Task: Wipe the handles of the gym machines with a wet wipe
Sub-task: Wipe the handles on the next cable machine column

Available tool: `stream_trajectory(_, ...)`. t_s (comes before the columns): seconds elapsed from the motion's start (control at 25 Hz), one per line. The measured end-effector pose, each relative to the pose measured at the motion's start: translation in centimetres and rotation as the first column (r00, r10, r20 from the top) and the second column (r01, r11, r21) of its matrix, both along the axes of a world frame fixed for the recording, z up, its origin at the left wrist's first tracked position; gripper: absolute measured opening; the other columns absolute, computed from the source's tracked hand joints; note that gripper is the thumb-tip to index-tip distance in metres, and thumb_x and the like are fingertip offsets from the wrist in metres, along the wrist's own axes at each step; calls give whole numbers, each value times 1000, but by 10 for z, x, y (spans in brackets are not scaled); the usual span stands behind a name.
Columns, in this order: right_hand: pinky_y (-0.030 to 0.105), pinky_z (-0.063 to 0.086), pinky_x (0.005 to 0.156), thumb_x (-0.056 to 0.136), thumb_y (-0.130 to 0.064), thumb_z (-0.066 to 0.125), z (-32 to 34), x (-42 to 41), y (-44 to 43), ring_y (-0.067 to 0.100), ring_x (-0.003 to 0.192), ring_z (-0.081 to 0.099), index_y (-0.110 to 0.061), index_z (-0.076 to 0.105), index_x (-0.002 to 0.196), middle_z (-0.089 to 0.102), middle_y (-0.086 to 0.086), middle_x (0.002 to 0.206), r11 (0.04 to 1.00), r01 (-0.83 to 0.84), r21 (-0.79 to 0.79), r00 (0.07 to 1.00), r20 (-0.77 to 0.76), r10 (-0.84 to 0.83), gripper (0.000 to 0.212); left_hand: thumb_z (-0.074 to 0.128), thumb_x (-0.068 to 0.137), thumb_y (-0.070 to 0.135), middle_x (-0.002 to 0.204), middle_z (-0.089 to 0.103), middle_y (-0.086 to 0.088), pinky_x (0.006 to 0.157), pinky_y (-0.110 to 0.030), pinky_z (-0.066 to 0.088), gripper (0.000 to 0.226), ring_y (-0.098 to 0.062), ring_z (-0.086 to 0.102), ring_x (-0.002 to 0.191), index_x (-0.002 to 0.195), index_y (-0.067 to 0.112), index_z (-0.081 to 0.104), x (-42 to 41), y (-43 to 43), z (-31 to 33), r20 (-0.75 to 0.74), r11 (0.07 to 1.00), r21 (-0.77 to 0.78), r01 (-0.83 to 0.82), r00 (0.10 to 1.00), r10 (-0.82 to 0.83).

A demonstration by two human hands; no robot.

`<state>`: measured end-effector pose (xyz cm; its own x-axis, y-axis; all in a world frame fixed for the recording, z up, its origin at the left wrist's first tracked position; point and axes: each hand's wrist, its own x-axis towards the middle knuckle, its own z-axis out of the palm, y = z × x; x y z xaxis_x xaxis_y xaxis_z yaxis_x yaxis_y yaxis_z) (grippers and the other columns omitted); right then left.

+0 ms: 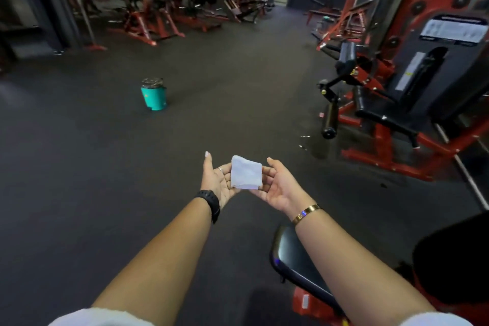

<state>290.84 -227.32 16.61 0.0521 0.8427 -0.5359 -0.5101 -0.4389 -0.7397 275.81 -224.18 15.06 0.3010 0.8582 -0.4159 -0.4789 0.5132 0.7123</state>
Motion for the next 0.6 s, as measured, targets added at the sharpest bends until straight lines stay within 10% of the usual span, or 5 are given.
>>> stream_trajectory(0.6, 36, 57, 76, 95, -43, 48, -27, 9, 269, 26, 89, 68, -4, 61, 115, 67, 14, 105, 996, -60, -68, 996, -67, 55, 46, 28, 89, 73, 112, 67, -18, 89, -43, 52, 78, -32, 65, 105, 110, 4, 59, 10, 249, -15, -59, 997, -41, -67, 996, 64)
